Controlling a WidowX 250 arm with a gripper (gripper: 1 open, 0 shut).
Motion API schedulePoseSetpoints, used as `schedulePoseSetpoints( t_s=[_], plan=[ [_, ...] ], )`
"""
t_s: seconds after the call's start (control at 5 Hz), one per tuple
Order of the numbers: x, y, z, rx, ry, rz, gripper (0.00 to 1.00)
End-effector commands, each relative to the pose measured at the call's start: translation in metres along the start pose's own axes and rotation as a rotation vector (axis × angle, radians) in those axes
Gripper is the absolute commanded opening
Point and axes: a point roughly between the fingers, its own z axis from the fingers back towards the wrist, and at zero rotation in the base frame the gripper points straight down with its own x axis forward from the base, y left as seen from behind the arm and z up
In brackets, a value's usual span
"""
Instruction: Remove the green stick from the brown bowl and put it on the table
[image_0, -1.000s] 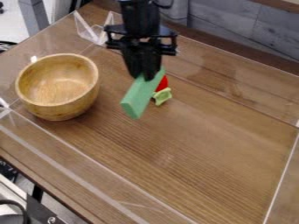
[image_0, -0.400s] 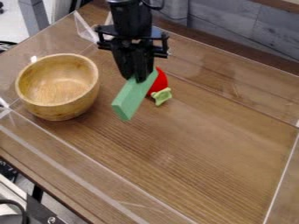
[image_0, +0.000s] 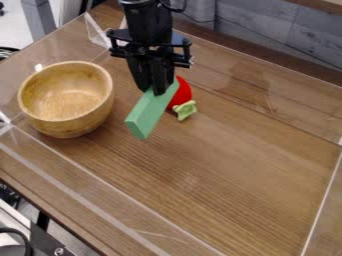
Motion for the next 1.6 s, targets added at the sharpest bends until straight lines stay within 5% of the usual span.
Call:
schedulePoseSetpoints(
  t_s=[0.0, 0.6, 1.2, 1.4],
  plan=[
    [0.003, -0.001, 0.013, 0.013, -0.055, -0.029, 0.00],
    [0.000, -0.005, 0.010, 0.027, -0.061, -0.054, 0.00],
    [0.017, -0.071, -0.035, 0.046, -0.033, -0.134, 0.00],
    [0.023, -0.071, -0.040, 0.050, -0.031, -0.144, 0.00]
  ],
)
